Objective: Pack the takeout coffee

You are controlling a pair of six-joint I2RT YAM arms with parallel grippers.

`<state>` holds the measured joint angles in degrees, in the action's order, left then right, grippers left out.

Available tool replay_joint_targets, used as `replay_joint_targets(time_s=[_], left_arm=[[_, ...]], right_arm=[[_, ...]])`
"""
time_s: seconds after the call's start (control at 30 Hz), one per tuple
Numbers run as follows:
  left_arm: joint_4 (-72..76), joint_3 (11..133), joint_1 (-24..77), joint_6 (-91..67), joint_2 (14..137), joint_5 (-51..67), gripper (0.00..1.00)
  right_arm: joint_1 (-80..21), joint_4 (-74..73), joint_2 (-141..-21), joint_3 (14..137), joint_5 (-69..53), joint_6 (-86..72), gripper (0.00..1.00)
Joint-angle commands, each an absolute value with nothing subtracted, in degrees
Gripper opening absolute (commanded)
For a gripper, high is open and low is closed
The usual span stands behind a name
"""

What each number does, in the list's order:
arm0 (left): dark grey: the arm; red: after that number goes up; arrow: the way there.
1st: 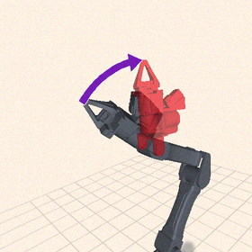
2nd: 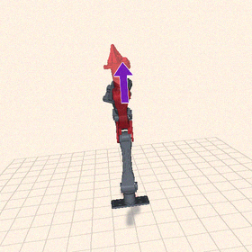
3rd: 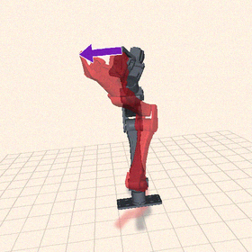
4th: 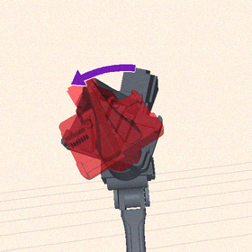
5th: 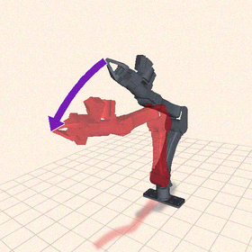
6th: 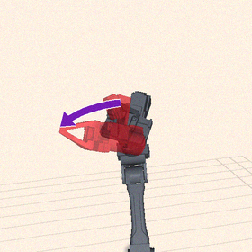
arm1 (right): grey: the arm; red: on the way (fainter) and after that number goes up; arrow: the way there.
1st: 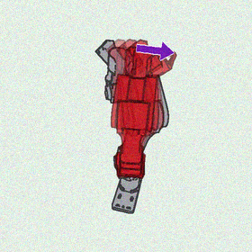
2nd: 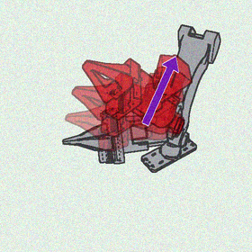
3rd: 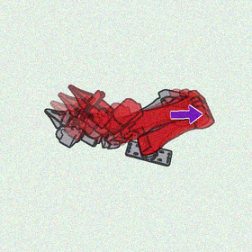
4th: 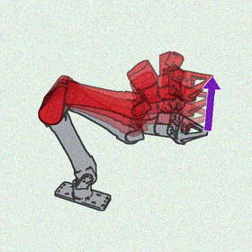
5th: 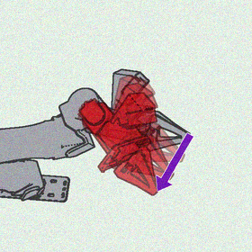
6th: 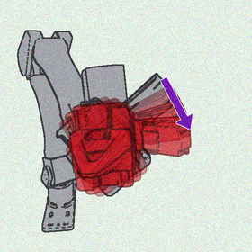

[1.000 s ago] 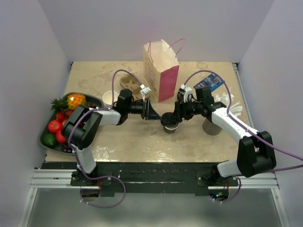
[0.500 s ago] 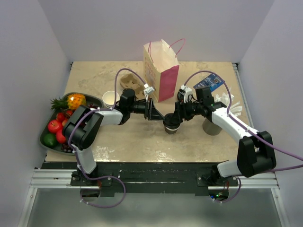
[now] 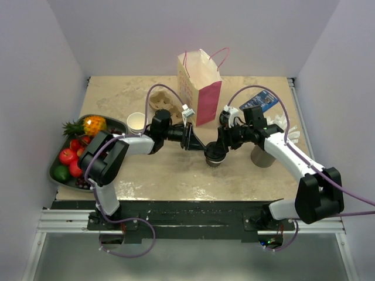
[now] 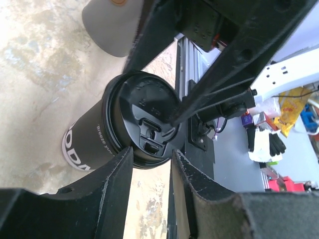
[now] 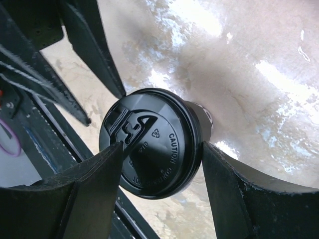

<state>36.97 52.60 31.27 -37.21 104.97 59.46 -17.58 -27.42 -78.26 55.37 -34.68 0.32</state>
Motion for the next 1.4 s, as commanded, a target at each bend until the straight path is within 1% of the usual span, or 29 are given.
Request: replay_joint_targets(time_s=[0.0,0.27,0.6,0.7,0.77,0.93,0.97,1.13,1.27,1.37], left_arm=[[36.83,55.63,32.78,-33.93,103.1,61.17,0.41],[35.68,56.51,33.4,-33.13,103.45,61.61,0.41],[34.19,57.74,33.4,-31.73,103.45,61.87,0.41],[33.58,58.53,33.4,-30.59,102.4,62.31,0.43],[27.98,60.71,33.4,-26.22,101.35,62.66,0.5],[16.73,63.72,32.78,-17.51,99.23,59.77,0.54],[15.13,64.07,32.7,-16.53,98.97,57.33,0.55],[8.19,67.57,32.61,-8.9,100.45,54.32,0.61],[8.96,71.18,32.17,-8.7,104.75,57.03,0.66],[12.03,72.95,32.26,-11.42,107.74,59.66,0.66]], right_arm=[[-17.67,-29.97,-76.82,56.69,-32.52,3.34,0.68],[-17.75,-30.93,-76.38,55.81,-30.59,4.22,0.68],[-17.75,-31.38,-77.25,58.71,-30.14,5.36,0.68],[-17.67,-32.08,-77.26,60.03,-31.02,5.89,0.69],[-17.75,-32.95,-77.34,61.6,-31.29,6.41,0.71],[-17.58,-35.76,-77.61,66.53,-31.55,7.2,0.73],[-17.58,-36.29,-77.61,67.06,-31.47,8.08,0.74],[-17.67,-40.68,-76.12,66.8,-29.36,13.43,0.76],[-17.58,-42.1,-74.28,64.17,-27.78,15.99,0.77],[-17.67,-41.05,-72.78,61.62,-27.25,16.17,0.78]])
